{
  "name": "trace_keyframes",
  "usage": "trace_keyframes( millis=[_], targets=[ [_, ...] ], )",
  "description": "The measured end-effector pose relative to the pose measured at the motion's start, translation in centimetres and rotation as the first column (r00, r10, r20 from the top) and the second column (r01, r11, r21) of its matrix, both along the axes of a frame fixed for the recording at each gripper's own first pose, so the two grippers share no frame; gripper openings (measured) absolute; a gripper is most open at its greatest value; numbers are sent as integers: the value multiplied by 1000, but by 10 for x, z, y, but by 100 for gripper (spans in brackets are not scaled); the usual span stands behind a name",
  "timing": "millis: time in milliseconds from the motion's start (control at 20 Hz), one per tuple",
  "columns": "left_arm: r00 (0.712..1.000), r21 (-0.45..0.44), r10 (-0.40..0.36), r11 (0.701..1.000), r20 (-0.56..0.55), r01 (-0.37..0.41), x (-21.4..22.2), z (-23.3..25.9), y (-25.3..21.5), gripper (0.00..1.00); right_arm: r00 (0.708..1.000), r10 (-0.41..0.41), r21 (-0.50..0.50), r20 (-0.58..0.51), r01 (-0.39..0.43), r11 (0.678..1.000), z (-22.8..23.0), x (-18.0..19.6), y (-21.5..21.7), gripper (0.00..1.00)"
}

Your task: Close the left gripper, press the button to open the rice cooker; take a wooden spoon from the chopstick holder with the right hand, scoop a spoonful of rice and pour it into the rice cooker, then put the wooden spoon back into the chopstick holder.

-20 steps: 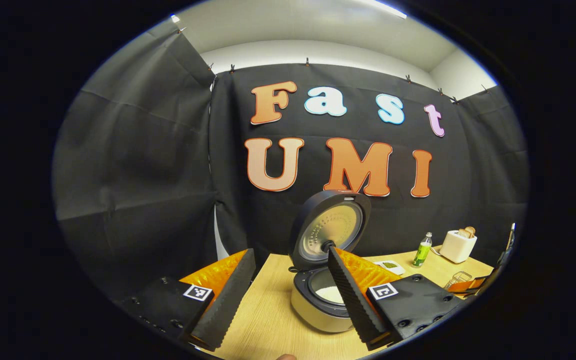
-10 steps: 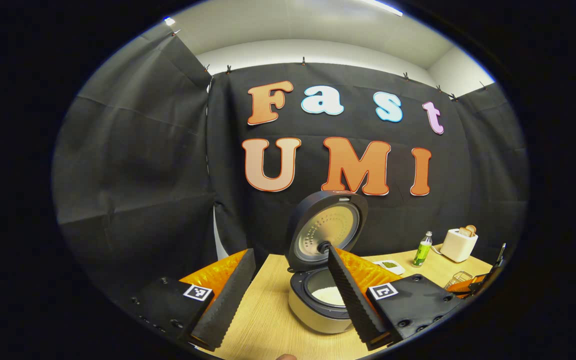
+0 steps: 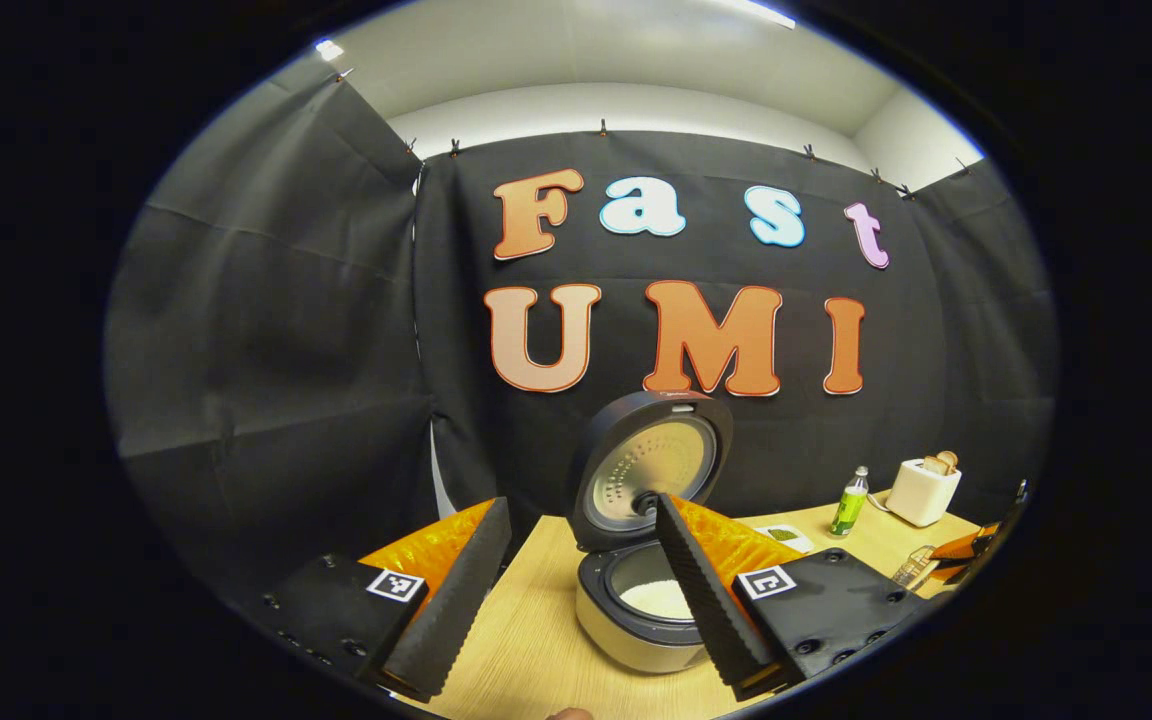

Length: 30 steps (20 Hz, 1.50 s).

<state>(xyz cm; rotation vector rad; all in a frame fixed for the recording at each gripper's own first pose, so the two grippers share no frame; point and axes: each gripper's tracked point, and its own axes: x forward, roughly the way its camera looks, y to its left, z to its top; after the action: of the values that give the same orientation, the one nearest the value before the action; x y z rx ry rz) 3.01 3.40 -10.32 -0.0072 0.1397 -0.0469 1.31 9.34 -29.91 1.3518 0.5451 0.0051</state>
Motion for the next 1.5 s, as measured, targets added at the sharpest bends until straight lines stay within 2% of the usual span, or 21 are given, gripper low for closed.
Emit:
trace_keyframes(
  millis=[400,750,1100,1150,1500],
  targets=[
    [1000,7,-7,1000,2,7,3,-1,-4,99,999,-32,40,30,31,999,45,7,-5,12],
    [1000,1,-15,1000,4,15,4,-4,-1,100,997,-42,71,68,37,997,89,35,10,12],
    [1000,2,2,1000,5,-2,10,-7,13,98,997,-30,98,71,23,995,116,71,45,12],
    [1000,2,7,1000,6,-7,10,-8,17,95,997,-23,96,72,16,995,120,76,52,12],
    [999,28,34,999,21,-35,16,-8,39,95,994,-17,82,104,9,997,153,123,100,12]
  ],
)
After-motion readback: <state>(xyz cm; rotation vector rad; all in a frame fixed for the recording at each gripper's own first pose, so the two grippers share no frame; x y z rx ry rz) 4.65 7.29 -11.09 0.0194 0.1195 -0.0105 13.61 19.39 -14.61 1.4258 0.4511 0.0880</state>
